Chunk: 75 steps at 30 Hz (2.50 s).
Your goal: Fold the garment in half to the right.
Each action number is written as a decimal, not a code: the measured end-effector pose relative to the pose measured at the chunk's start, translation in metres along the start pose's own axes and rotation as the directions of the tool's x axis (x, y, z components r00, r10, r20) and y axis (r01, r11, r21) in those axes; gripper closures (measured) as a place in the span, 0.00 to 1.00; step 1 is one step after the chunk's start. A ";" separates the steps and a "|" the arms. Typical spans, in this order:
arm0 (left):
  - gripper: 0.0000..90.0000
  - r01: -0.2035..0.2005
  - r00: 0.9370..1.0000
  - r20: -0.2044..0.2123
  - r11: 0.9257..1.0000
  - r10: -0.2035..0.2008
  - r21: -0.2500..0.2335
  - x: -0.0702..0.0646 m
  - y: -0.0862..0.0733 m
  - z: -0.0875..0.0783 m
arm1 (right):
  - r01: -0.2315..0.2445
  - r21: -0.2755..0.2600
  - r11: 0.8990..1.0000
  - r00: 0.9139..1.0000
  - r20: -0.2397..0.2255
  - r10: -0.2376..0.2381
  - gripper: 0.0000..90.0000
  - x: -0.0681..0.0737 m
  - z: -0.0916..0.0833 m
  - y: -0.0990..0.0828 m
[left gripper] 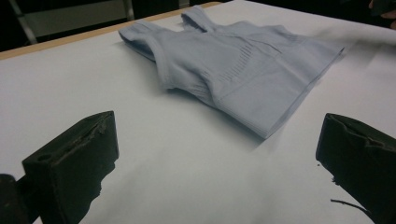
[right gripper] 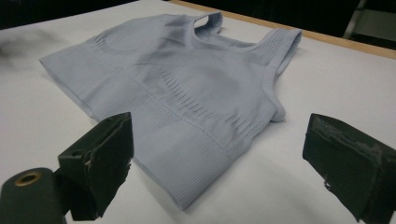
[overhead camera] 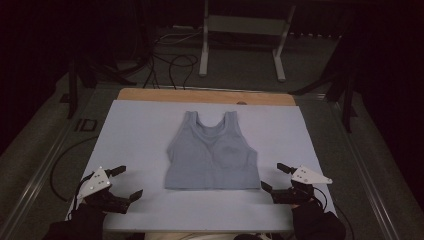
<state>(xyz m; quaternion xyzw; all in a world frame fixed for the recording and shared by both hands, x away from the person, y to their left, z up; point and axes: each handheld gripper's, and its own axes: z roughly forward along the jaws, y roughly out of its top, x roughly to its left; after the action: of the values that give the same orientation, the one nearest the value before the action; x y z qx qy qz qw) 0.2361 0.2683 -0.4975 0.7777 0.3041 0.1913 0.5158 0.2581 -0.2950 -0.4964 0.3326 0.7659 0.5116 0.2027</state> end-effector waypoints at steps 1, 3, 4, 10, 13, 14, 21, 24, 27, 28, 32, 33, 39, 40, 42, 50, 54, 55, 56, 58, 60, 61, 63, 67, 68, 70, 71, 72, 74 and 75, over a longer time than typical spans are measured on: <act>0.00 -0.003 1.000 0.000 1.000 0.003 0.004 0.000 0.000 0.000 | 0.007 0.009 1.000 1.000 -0.005 -0.007 0.09 0.001 0.001 0.001; 0.00 -0.001 1.000 0.002 1.000 0.001 0.002 0.000 0.001 0.000 | 0.011 0.012 1.000 1.000 0.001 -0.011 0.09 0.002 0.001 0.001; 0.00 -0.006 1.000 0.002 1.000 0.006 0.004 -0.001 0.001 0.000 | 0.009 0.017 1.000 1.000 -0.008 -0.009 0.09 0.002 0.000 0.002; 0.00 -0.012 1.000 -0.001 1.000 0.012 0.003 -0.001 0.003 -0.001 | 0.011 0.033 0.999 1.000 -0.002 -0.011 0.09 0.005 0.001 0.003; 0.00 -0.017 1.000 0.003 1.000 0.017 0.008 -0.002 0.005 -0.002 | 0.015 0.028 0.999 1.000 0.002 -0.016 0.09 0.007 0.000 0.006; 0.00 -0.014 1.000 0.004 1.000 0.014 0.011 -0.002 0.005 -0.003 | 0.008 0.021 1.000 1.000 0.003 -0.008 0.09 0.007 -0.001 0.009; 0.00 -0.016 0.999 0.039 1.000 0.015 0.021 -0.004 0.015 -0.003 | 0.010 0.001 1.000 1.000 0.001 -0.010 0.09 0.010 -0.006 0.024; 0.00 -0.021 0.998 0.054 0.999 0.019 0.027 -0.006 0.021 -0.002 | 0.020 -0.009 1.000 1.000 0.010 -0.020 0.09 0.010 -0.009 0.034; 0.00 -0.032 0.998 0.061 0.999 0.030 0.032 -0.007 0.028 -0.002 | 0.033 -0.014 0.999 0.999 0.011 -0.033 0.09 0.009 -0.009 0.044; 0.00 -0.037 0.997 0.063 0.999 0.035 0.030 -0.008 0.032 -0.002 | 0.046 -0.016 0.999 0.999 0.008 -0.046 0.09 0.010 -0.009 0.050; 0.00 -0.048 0.997 0.063 0.998 0.045 0.038 -0.009 0.038 0.000 | 0.064 -0.018 0.998 0.998 0.004 -0.064 0.09 0.010 -0.008 0.061; 0.00 -0.052 0.997 0.064 0.998 0.050 0.042 -0.009 0.041 0.000 | 0.061 -0.021 0.998 0.998 -0.001 -0.061 0.09 0.010 -0.007 0.065; 0.00 -0.076 0.995 0.071 0.996 0.073 0.046 -0.009 0.058 0.000 | 0.105 -0.032 0.994 0.994 -0.008 -0.106 0.09 0.010 0.001 0.088; 0.00 -0.076 0.995 0.071 0.996 0.073 0.046 -0.009 0.058 0.000 | 0.105 -0.032 0.994 0.994 -0.008 -0.106 0.09 0.010 0.001 0.088; 0.00 -0.092 0.993 0.076 0.994 0.088 0.053 -0.010 0.065 0.002 | 0.116 -0.041 0.992 0.993 -0.021 -0.117 0.09 0.011 0.006 0.098; 0.00 -0.117 0.990 0.087 0.992 0.113 0.046 -0.012 0.080 0.005 | 0.136 -0.041 0.990 0.989 -0.046 -0.138 0.09 0.012 0.023 0.119; 0.00 -0.135 0.987 0.098 0.989 0.129 0.057 -0.014 0.085 0.010 | 0.161 -0.032 0.986 0.984 -0.067 -0.163 0.09 0.013 0.041 0.131; 0.00 -0.146 0.985 0.107 0.987 0.139 0.067 -0.016 0.088 0.013 | 0.162 -0.030 0.986 0.984 -0.075 -0.163 0.09 0.013 0.044 0.133; 0.00 -0.146 0.985 0.107 0.987 0.139 0.067 -0.016 0.088 0.013 | 0.163 -0.030 0.986 0.983 -0.081 -0.165 0.09 0.013 0.049 0.135; 0.00 -0.151 0.983 0.119 0.986 0.142 0.071 -0.019 0.092 0.017 | 0.160 -0.031 0.987 0.982 -0.096 -0.163 0.09 0.013 0.057 0.140; 0.00 -0.155 0.982 0.124 0.985 0.145 0.075 -0.019 0.093 0.018 | 0.155 -0.027 0.988 0.982 -0.105 -0.157 0.09 0.013 0.066 0.144; 0.00 -0.157 0.981 0.129 0.985 0.147 0.077 -0.020 0.094 0.020 | 0.154 -0.028 0.988 0.981 -0.114 -0.157 0.09 0.013 0.071 0.146; 0.00 -0.166 0.977 0.149 0.982 0.151 0.091 -0.023 0.098 0.025 | 0.156 -0.022 0.988 0.980 -0.123 -0.157 0.09 0.014 0.081 0.150; 0.00 -0.171 0.973 0.174 0.980 0.151 0.104 -0.027 0.101 0.032 | 0.163 -0.006 0.987 0.975 -0.149 -0.162 0.09 0.017 0.103 0.157; 0.00 -0.171 0.973 0.174 0.980 0.151 0.104 -0.027 0.101 0.032 | 0.163 -0.005 0.987 0.974 -0.156 -0.162 0.09 0.018 0.109 0.158; 0.00 -0.175 0.971 0.184 0.976 0.150 0.128 -0.030 0.103 0.038 | 0.162 0.000 0.987 0.972 -0.174 -0.159 0.09 0.021 0.120 0.160; 0.00 -0.177 0.970 0.194 0.975 0.149 0.135 -0.032 0.103 0.041 | 0.159 0.003 0.987 0.971 -0.180 -0.156 0.09 0.022 0.125 0.160; 0.00 -0.177 0.970 0.194 0.975 0.149 0.135 -0.032 0.103 0.041 | 0.157 0.002 0.988 0.970 -0.189 -0.154 0.09 0.023 0.130 0.161; 0.00 -0.196 0.967 0.194 0.968 0.164 0.158 -0.037 0.102 0.047 | 0.156 0.001 0.988 0.967 -0.205 -0.153 0.09 0.024 0.141 0.162; 0.00 -0.201 0.968 0.185 0.964 0.169 0.172 -0.038 0.101 0.049 | 0.155 0.006 0.988 0.966 -0.209 -0.150 0.09 0.026 0.146 0.162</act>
<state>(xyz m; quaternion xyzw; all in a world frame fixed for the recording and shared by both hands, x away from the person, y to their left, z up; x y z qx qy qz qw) 0.2658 0.1799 -0.4232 0.8616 0.2020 0.1428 0.4433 0.3843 -0.1404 -0.4046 0.2196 0.8118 0.5178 0.1567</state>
